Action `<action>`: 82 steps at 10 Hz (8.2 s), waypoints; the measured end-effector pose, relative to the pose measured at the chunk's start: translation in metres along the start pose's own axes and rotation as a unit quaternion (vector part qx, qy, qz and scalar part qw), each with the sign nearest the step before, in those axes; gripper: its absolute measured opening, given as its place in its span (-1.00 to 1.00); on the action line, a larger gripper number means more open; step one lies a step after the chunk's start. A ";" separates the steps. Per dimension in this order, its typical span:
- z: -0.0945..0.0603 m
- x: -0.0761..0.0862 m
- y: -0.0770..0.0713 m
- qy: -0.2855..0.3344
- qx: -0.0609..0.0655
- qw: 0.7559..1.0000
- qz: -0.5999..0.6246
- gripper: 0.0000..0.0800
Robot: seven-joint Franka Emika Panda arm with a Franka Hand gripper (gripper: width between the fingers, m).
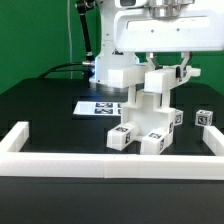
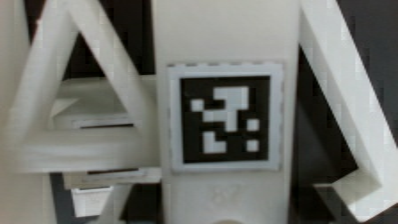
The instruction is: Assemble chair
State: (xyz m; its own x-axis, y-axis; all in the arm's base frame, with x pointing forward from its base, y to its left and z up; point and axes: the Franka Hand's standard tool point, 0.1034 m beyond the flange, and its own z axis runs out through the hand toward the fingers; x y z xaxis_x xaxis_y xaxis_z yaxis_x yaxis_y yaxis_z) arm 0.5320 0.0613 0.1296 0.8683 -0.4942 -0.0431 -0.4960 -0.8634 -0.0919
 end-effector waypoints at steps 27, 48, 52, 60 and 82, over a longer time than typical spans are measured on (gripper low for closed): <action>0.001 -0.001 0.001 -0.005 -0.003 0.999 0.036 -0.27; 0.000 0.002 0.000 0.002 -0.001 0.998 0.061 -0.27; 0.000 0.002 0.000 0.002 -0.001 0.998 0.060 -0.27; 0.000 0.003 0.001 0.003 0.000 0.998 0.059 -0.27; -0.001 0.005 0.004 0.004 0.000 0.999 0.040 -0.27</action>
Offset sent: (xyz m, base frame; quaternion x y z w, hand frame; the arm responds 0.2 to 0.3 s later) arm 0.0000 0.0000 0.0000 0.0000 0.0000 0.0000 1.0000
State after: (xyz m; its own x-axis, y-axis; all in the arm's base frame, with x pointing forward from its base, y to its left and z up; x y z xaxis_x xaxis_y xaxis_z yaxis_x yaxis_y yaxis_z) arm 0.5343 0.0550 0.1300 0.8256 -0.5627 -0.0422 -0.5641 -0.8210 -0.0879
